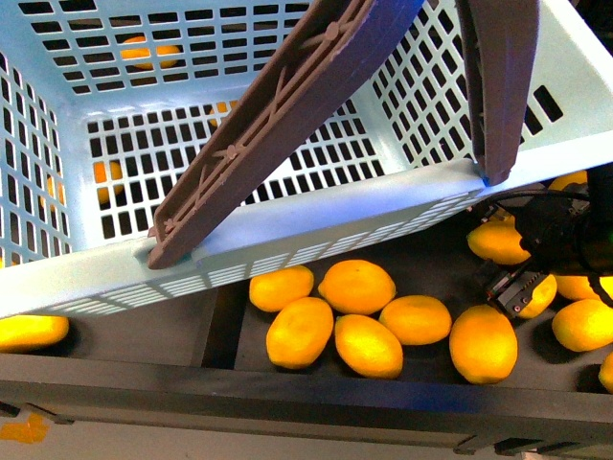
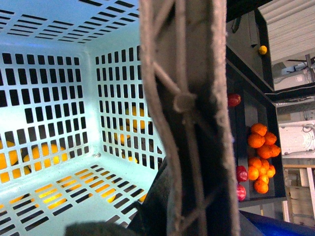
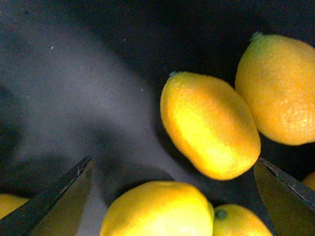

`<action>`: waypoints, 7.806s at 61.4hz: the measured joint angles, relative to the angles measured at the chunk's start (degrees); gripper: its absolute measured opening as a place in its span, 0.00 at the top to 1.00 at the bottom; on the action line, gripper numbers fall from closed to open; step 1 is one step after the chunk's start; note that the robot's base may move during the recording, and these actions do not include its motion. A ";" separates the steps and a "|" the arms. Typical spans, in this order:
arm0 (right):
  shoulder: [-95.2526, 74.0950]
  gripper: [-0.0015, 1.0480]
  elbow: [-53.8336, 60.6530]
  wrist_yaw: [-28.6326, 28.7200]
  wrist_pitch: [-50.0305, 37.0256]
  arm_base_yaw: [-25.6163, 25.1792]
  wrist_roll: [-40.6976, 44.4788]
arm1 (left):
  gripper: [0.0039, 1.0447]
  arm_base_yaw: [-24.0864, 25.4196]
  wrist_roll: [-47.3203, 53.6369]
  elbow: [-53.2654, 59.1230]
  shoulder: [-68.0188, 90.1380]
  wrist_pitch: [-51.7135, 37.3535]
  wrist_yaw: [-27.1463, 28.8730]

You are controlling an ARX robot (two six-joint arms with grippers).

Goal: Pick lemon and mango into basket

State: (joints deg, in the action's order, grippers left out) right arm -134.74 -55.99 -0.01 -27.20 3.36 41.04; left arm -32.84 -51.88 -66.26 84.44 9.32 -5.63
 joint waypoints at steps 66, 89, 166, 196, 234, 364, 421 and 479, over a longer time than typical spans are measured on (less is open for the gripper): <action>-11.85 0.35 -17.03 -1.11 6.38 -1.57 0.37 | 0.96 0.00 0.02 0.00 0.00 0.00 -0.07; -5.92 0.46 -11.17 2.25 4.50 -5.40 -4.44 | 0.96 0.00 0.02 0.00 0.00 0.00 0.00; 50.69 0.46 8.90 3.56 4.35 17.22 -49.66 | 0.96 0.00 0.02 0.00 0.00 0.00 0.00; 54.90 0.08 15.52 -1.36 1.70 15.47 -53.75 | 0.96 0.00 0.11 0.00 0.04 0.00 0.04; 75.25 0.90 42.32 -7.43 -18.03 4.31 -41.57 | 0.96 -0.11 0.15 0.00 0.04 0.00 0.00; 93.61 0.08 52.35 -0.04 -9.81 -3.34 -41.18 | 0.96 -0.09 0.13 -0.22 0.11 0.00 0.07; 48.74 0.08 28.65 -8.59 10.80 -10.19 -62.23 | 0.96 -0.28 0.02 -0.24 0.11 0.00 -0.72; -0.92 0.08 -7.26 -8.81 11.17 -5.42 -75.80 | 0.96 -0.02 0.22 -0.24 0.11 0.00 0.17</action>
State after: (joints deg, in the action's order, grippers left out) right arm -135.66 -63.24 -8.82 -16.03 -2.07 -34.76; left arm -32.86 -51.66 -66.50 84.55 9.32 -5.45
